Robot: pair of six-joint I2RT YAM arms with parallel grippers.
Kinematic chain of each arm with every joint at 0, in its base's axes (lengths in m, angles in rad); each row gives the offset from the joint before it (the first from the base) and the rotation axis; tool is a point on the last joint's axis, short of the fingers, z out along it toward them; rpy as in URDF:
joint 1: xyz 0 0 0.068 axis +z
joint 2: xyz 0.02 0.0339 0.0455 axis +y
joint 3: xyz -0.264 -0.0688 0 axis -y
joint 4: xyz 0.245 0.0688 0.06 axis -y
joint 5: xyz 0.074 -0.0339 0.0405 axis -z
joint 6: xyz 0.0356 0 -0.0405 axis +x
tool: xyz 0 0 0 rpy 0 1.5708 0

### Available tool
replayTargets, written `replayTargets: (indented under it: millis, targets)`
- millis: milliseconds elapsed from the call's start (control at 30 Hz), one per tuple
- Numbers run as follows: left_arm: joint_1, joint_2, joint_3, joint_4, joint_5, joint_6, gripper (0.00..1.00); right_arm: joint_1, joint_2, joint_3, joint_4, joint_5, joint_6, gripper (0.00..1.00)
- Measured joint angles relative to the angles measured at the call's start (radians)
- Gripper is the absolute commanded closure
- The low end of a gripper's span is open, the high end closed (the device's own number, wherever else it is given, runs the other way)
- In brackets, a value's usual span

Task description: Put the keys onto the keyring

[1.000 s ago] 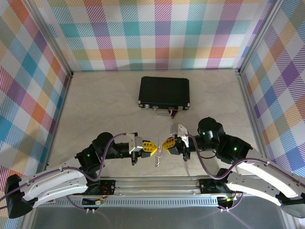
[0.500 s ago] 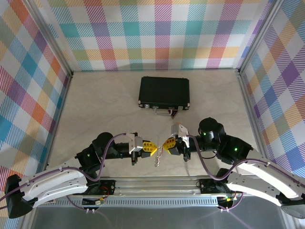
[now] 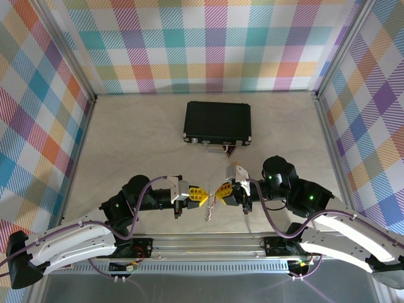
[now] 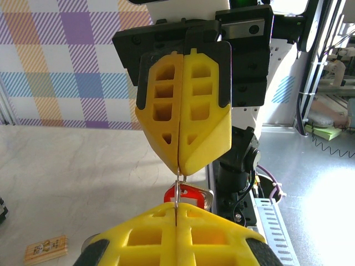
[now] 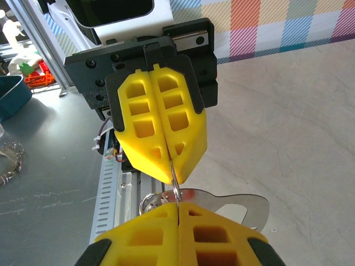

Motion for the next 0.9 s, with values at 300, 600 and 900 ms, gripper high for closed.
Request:
replayTargets:
  millis: [300, 600, 900]
  targets:
    - [0.0, 0.009, 0.0, 0.0, 0.0, 0.0, 1.0, 0.0, 0.015, -0.001, 0.021, -0.016, 0.0, 1.0]
    - [0.0, 0.011, 0.0, 0.0, 0.0, 0.0, 1.0, 0.0, 0.014, -0.003, 0.03, -0.02, 0.0, 1.0]
    - [0.0, 0.011, 0.0, 0.0, -0.001, 0.0, 1.0, 0.0, -0.032, -0.023, 0.022, -0.011, 0.005, 1.0]
